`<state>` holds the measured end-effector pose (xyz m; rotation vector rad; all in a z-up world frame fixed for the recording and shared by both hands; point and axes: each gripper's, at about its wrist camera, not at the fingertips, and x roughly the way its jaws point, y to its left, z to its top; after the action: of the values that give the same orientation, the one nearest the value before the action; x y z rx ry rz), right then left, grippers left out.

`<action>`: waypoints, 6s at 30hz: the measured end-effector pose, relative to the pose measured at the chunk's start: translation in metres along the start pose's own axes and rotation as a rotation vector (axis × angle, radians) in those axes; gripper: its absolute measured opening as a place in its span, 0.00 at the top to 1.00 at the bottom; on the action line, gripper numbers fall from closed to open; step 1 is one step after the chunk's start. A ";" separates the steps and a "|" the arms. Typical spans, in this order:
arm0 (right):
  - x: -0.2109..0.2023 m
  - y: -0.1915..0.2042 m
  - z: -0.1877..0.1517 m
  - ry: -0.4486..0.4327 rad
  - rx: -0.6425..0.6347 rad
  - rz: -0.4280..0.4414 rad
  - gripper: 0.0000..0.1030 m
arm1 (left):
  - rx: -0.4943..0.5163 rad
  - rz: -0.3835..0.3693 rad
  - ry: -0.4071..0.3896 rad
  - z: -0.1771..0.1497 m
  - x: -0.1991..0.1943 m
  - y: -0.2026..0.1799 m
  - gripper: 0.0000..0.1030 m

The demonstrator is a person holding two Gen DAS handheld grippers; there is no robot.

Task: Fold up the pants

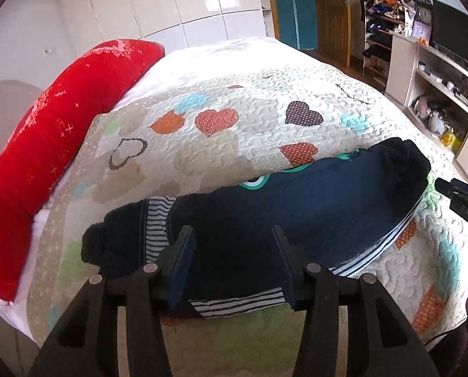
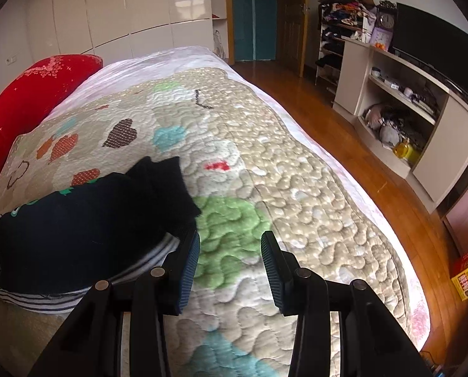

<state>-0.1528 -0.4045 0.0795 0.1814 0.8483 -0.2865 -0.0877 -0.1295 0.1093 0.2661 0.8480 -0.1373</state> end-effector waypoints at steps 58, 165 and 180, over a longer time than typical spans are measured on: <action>0.028 -0.027 -0.015 -0.004 0.279 0.563 0.41 | 0.192 -0.621 0.338 0.136 0.150 -0.171 0.47; 0.024 0.396 0.036 0.393 -0.507 0.625 0.41 | -0.674 -0.136 0.010 -0.122 0.024 0.254 0.57; 0.069 0.480 -0.005 0.483 -0.783 0.345 0.60 | -0.667 -0.227 0.036 -0.129 0.034 0.242 0.57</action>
<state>0.0402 0.0392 0.0447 -0.3501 1.3249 0.4386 -0.1036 0.1390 0.0452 -0.4551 0.9117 -0.0550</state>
